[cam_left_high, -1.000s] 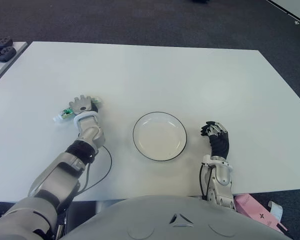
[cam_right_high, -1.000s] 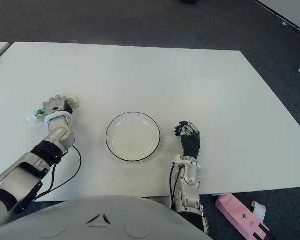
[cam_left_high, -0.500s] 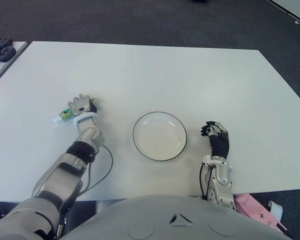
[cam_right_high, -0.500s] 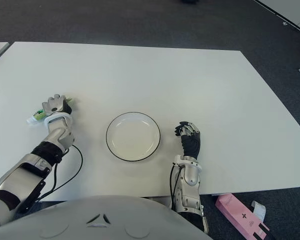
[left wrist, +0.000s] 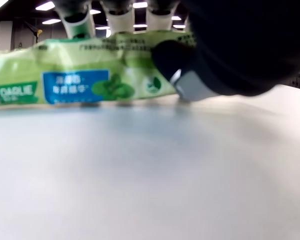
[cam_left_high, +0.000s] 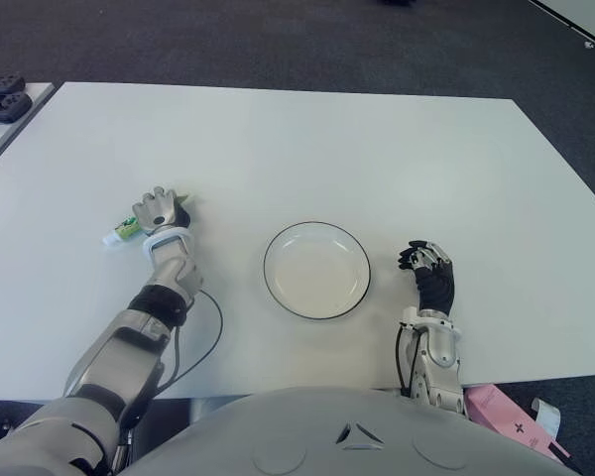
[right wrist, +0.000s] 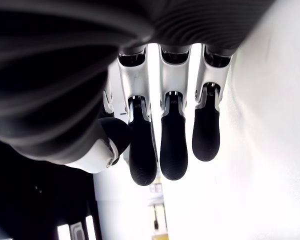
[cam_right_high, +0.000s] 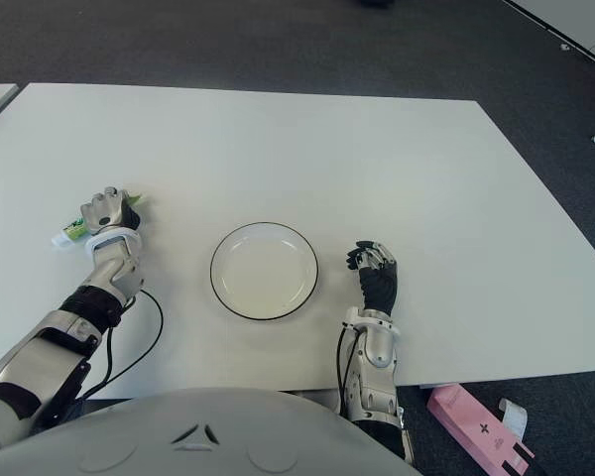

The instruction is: Put the toothpaste on the table into the plate.

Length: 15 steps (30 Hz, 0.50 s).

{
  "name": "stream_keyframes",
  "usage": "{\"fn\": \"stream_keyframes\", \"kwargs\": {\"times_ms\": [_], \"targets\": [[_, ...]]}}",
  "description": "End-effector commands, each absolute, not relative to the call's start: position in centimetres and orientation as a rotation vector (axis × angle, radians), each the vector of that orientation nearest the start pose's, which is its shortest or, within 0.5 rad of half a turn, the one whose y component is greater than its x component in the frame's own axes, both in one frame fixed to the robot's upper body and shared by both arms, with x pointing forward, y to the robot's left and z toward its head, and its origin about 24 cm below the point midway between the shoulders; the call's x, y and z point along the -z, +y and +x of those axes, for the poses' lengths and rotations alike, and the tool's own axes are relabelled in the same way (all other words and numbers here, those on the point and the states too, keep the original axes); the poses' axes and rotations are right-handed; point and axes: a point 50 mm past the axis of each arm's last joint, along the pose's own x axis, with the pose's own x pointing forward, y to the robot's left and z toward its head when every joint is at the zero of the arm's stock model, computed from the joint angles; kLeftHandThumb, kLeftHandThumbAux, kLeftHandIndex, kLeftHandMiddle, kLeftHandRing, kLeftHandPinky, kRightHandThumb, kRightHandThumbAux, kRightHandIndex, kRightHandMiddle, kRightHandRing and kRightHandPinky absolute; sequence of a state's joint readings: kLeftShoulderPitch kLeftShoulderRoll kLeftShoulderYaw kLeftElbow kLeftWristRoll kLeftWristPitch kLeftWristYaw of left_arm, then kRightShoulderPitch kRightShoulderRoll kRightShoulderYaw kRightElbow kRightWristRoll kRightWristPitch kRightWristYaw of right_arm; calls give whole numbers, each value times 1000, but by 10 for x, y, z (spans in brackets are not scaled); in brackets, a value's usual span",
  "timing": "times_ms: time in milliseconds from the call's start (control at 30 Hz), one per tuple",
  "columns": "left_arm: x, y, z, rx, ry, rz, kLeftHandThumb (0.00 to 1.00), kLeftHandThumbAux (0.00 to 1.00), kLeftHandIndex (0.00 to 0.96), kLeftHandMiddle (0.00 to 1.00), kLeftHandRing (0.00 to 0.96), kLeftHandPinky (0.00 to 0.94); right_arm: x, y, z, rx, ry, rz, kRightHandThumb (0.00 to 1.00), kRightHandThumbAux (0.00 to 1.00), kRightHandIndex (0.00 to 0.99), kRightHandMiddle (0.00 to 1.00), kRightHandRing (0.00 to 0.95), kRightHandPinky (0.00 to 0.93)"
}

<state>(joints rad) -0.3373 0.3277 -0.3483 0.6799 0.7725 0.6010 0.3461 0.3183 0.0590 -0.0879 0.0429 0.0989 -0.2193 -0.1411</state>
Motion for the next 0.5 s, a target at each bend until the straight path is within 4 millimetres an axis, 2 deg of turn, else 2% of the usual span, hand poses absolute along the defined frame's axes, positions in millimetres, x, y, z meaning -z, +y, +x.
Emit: {"fn": "stream_keyframes", "kwargs": {"times_ms": [33, 500], "targets": [[42, 233, 265, -227, 644, 1400, 849, 670, 396, 534, 828, 820, 28, -180, 169, 363, 207, 150, 705, 723, 432, 588, 561, 541], [40, 239, 265, -297, 534, 1359, 851, 668, 398, 540, 841, 840, 28, -180, 169, 357, 197, 146, 705, 722, 432, 590, 560, 538]]}}
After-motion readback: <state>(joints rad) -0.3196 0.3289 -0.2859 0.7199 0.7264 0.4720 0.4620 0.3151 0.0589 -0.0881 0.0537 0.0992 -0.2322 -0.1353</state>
